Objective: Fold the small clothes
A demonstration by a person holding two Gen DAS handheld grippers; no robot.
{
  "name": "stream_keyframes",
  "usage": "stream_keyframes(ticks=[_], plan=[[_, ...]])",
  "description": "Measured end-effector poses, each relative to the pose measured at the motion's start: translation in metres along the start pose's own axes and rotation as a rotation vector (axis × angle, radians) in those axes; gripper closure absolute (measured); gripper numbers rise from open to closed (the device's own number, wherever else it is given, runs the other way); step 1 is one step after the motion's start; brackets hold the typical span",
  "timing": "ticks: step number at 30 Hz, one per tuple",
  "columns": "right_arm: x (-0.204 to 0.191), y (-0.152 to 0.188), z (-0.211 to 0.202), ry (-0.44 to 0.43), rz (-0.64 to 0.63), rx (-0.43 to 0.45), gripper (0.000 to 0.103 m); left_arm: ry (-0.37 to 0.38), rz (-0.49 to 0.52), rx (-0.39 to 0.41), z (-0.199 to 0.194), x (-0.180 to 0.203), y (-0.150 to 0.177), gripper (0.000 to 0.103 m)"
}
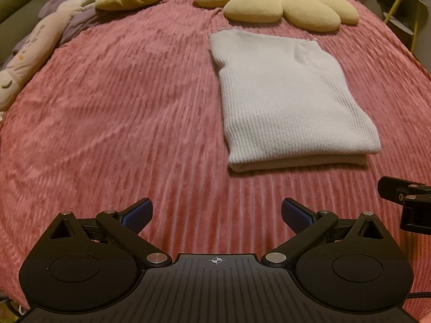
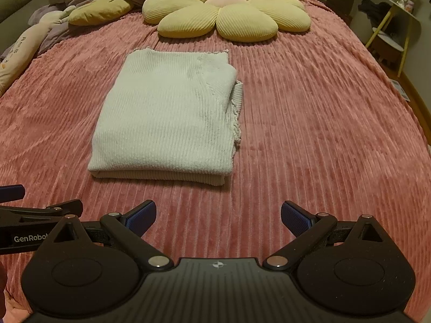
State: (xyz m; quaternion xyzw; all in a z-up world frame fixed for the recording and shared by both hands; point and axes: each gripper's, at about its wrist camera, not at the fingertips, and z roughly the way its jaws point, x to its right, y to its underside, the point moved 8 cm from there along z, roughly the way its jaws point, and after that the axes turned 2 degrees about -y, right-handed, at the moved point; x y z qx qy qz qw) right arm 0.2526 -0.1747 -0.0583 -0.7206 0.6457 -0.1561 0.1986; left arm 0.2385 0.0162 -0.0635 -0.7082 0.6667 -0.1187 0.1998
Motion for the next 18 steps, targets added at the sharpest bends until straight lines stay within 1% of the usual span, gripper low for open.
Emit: stream_keyframes(ticks=[18], plan=[[0.0005,-0.0013,-0.0039,-0.004,0.009,0.011,0.004,0.001,0.004,0.0,-0.001,0.0015,0.0005,0.0]])
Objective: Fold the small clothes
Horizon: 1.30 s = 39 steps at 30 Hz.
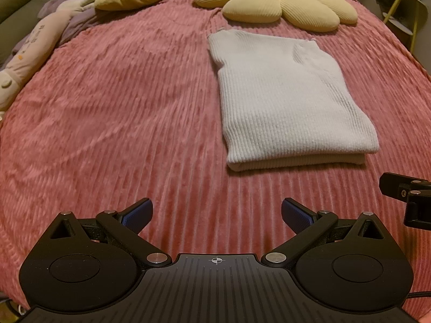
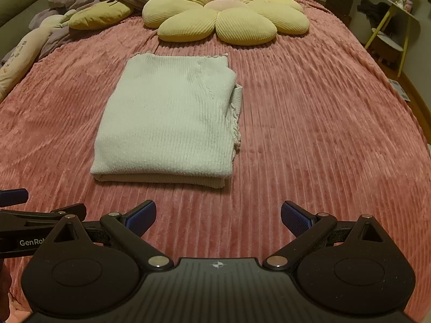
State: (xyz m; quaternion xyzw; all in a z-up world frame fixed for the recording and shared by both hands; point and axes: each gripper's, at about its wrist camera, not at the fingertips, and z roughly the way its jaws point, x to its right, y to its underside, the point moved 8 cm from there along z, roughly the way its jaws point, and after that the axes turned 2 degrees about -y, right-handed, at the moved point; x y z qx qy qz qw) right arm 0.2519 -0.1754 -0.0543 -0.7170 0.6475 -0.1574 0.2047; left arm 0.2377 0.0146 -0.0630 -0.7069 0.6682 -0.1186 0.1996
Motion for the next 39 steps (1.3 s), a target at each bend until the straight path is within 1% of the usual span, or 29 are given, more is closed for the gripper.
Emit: stream_keyframes(ticks=[10,22,28,33,39], plan=[[0.001,0.0,-0.001,-0.001,0.002,0.001,0.004,-0.01,0.017,0.009,-0.003,0.003,0.0,0.0],[0.003,0.001,-0.005,-0.004,0.005,0.007,0.004,0.01,0.004,0.031,-0.009,0.003,-0.002,0.0],[0.003,0.001,-0.008,0.001,0.003,0.006,0.004,-0.028,0.032,0.016,-0.006,0.004,0.002,0.0],[0.004,0.001,-0.01,0.003,0.011,0.006,0.004,-0.024,0.049,0.021,-0.008,0.006,0.002,0.0],[0.005,0.0,-0.013,0.008,0.009,0.012,0.004,-0.02,0.045,0.021,-0.01,0.006,0.002,0.0]])
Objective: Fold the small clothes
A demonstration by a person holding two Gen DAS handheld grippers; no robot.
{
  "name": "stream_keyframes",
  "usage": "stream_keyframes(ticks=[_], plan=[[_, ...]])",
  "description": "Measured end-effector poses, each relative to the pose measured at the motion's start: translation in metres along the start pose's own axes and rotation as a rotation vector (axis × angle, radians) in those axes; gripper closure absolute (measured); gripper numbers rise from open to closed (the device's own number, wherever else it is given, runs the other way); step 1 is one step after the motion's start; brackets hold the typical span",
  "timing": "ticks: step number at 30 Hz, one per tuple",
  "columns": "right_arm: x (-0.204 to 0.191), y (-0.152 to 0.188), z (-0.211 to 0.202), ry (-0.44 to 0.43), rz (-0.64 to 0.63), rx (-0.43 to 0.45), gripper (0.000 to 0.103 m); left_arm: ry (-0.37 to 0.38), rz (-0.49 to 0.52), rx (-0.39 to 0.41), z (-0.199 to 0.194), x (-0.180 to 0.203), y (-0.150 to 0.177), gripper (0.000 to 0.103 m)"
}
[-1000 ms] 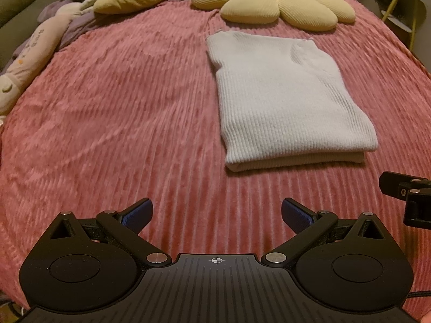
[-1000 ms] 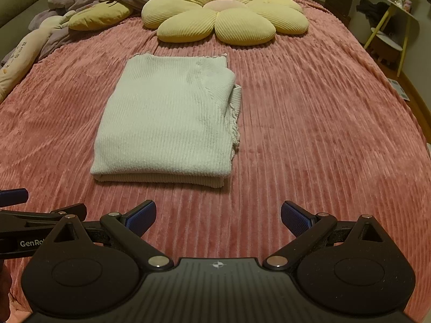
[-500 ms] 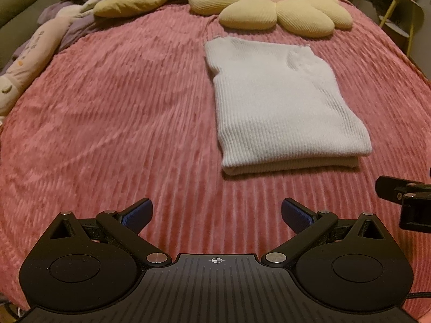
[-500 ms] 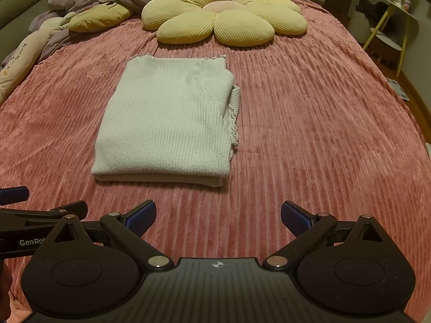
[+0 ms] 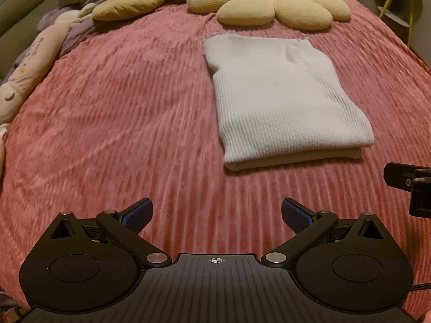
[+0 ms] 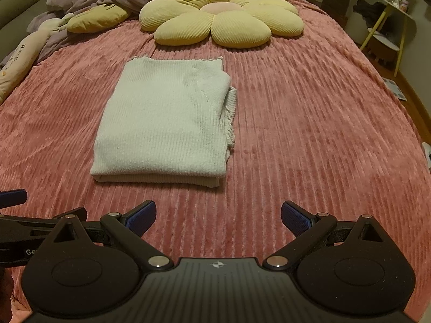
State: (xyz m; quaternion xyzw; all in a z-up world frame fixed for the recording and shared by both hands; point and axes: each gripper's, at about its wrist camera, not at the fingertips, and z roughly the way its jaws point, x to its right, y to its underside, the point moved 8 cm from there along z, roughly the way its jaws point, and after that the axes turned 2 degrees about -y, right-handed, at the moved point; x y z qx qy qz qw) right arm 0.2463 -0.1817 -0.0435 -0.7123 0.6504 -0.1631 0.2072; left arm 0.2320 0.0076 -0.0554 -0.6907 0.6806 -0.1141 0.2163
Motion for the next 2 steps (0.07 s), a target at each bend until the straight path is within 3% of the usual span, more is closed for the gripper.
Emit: stream_keyframes(ticks=[2], plan=[[0.0004,-0.0004,-0.0015,0.001,0.001,0.003,0.004,0.003,0.0,-0.003,-0.0001,-0.0001,0.0001,0.0]])
